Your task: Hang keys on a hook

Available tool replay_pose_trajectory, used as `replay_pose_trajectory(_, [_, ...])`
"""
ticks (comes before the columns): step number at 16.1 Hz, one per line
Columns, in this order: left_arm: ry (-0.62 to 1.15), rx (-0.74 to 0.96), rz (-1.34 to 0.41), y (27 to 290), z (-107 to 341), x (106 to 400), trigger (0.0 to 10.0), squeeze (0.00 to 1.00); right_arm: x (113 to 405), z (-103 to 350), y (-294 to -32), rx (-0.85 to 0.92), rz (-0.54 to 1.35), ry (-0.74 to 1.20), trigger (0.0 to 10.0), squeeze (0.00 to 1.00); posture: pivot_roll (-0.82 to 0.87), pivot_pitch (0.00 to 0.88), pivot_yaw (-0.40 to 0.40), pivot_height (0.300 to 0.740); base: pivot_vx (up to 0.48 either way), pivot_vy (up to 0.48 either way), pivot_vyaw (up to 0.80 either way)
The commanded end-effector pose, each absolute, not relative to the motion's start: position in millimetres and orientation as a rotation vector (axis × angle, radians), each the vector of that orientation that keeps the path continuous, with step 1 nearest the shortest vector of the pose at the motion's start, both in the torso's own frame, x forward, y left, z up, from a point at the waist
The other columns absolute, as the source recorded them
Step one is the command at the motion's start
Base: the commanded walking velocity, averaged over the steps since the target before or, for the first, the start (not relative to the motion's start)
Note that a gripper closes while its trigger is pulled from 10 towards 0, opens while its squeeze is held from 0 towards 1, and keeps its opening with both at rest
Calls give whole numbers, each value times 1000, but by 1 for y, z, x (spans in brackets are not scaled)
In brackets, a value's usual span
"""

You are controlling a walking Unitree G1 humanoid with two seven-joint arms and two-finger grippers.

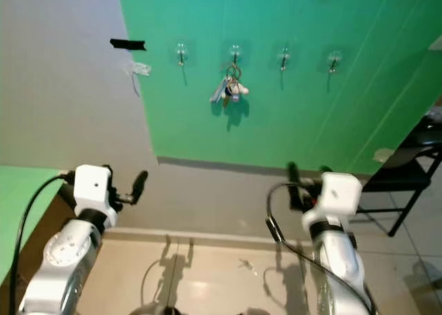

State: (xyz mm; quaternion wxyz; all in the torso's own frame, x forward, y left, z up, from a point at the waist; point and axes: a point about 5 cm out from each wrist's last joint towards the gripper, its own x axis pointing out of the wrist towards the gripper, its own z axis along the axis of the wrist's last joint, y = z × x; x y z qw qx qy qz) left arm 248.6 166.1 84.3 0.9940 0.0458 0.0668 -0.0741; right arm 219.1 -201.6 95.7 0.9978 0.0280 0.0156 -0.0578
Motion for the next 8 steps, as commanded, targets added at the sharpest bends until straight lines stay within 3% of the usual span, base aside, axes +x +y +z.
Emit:
replay_pose_trajectory(1, [158, 83, -194, 161, 80, 247, 10000, 0, 214, 94, -203, 58, -141, 32, 10000, 0, -132, 0, 20, 722, 0, 0, 0])
replay_pose_trajectory(3, [164, 98, -271, 149, 78, 256, 10000, 0, 216, 76, -185, 26, -23, 106, 10000, 0, -145, 0, 29, 722, 0, 0, 0])
replay_pose_trajectory(6, [185, 48, -293, 140, 76, 257, 10000, 0, 221, 73, -179, 41, -9, 114, 10000, 0, -149, 0, 22, 722, 0, 0, 0])
replay_pose_trajectory(8, [201, 24, -298, 140, 74, 256, 10000, 0, 223, 74, -173, 33, 26, 117, 10000, 0, -149, 9, 20, 722, 0, 452, 0])
